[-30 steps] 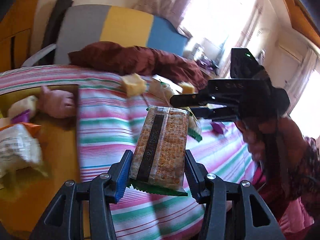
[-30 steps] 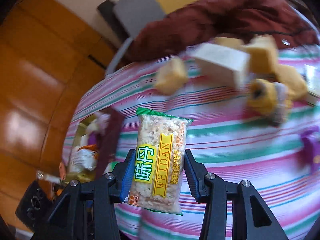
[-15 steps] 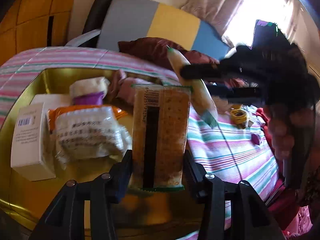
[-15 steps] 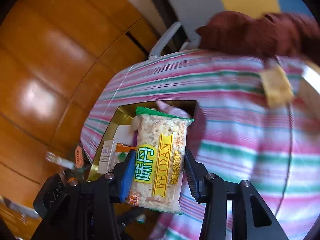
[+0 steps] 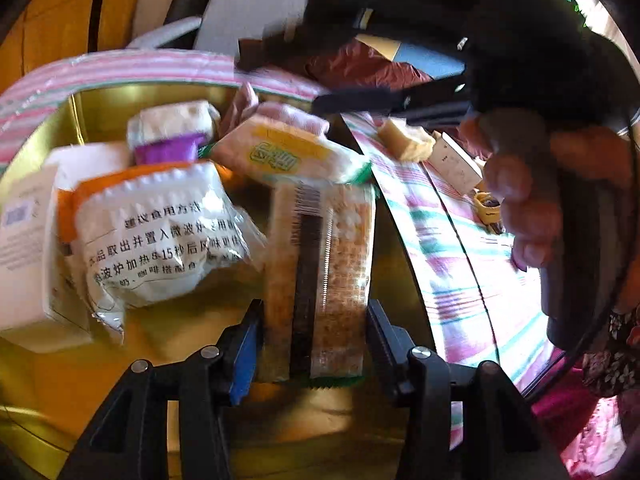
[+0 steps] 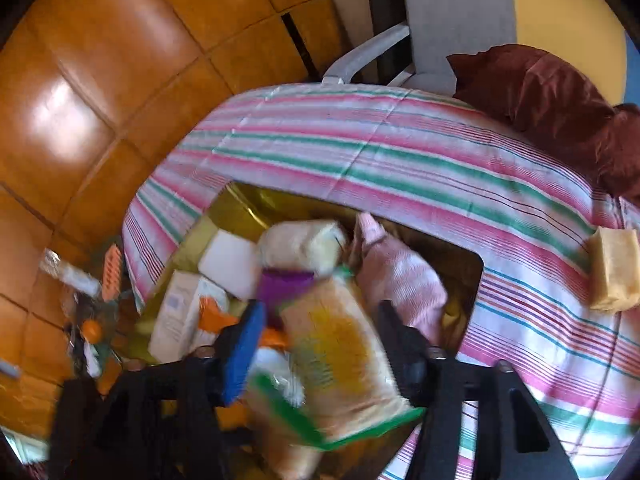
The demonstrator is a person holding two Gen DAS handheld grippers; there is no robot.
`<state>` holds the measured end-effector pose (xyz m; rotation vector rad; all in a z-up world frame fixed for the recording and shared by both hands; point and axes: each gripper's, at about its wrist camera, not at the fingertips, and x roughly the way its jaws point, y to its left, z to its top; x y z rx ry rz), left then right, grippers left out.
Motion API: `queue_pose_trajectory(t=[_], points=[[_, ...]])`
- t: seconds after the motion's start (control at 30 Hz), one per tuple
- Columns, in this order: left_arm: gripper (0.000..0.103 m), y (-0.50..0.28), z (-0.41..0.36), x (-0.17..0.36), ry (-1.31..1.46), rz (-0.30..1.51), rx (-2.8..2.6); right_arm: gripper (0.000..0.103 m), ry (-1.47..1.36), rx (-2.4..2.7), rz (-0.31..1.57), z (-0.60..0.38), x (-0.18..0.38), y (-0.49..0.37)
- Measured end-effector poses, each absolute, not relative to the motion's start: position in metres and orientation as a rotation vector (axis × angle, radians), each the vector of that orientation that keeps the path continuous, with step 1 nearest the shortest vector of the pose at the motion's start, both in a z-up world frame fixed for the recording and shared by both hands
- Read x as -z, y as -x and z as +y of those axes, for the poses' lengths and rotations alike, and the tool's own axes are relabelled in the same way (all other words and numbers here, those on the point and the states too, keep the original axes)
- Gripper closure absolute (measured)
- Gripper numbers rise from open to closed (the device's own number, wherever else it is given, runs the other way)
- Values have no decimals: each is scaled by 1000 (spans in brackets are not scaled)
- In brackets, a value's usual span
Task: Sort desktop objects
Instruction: 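Carry the WEIDAN bag and cracker packet into the gold tray and release both, then move both tools back from the tray to the pile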
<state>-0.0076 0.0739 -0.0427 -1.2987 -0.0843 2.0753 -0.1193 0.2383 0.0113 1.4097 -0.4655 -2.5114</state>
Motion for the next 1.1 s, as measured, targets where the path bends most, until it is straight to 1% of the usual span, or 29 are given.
queue_pose_trajectory(t=[0.1, 0.17, 0.23, 0.27, 0.3, 0.37, 0.47, 0.5, 0.6, 0.67, 0.73, 0.8, 0.93, 1.03, 1.1], points=[[52, 2, 70, 41, 1273, -100, -2092, 35, -1310, 2521, -555, 244, -25, 109], [52, 3, 68, 41, 1267, -115, -2095, 35, -1268, 2554, -531, 245, -32, 98], [57, 5, 65, 42, 1268, -143, -2084, 35, -1227, 2594, -494, 247, -38, 84], [61, 6, 65, 42, 1270, -148, -2086, 35, -1213, 2609, -487, 249, -39, 76], [69, 7, 66, 43, 1278, -146, -2087, 35, -1198, 2624, -495, 252, -40, 68], [72, 13, 68, 45, 1311, -140, -2073, 35, -1180, 2629, -527, 258, -41, 56], [72, 15, 72, 44, 1333, -178, -2066, 35, -1152, 2643, -591, 272, -41, 39], [70, 14, 72, 42, 1339, -184, -2081, 35, -1143, 2645, -615, 278, -42, 33], [69, 13, 71, 36, 1342, -221, -2109, 35, -1123, 2666, -655, 295, -44, 16], [65, 10, 71, 30, 1329, -229, -2138, 35, -1121, 2681, -670, 308, -44, 5], [52, 5, 72, 23, 1303, -236, -2164, 35, -1129, 2702, -688, 323, -41, -8], [46, 1, 75, 16, 1273, -247, -2173, 34, -1154, 2712, -709, 334, -35, -17], [44, -7, 89, 7, 1251, -232, -2145, 34, -1233, 2725, -738, 355, -20, -37], [40, -16, 111, 3, 1242, -180, -2105, 34, -1296, 2753, -710, 372, -13, -51], [39, -24, 125, 0, 1226, -144, -2086, 34, -1342, 2789, -692, 387, -11, -60]])
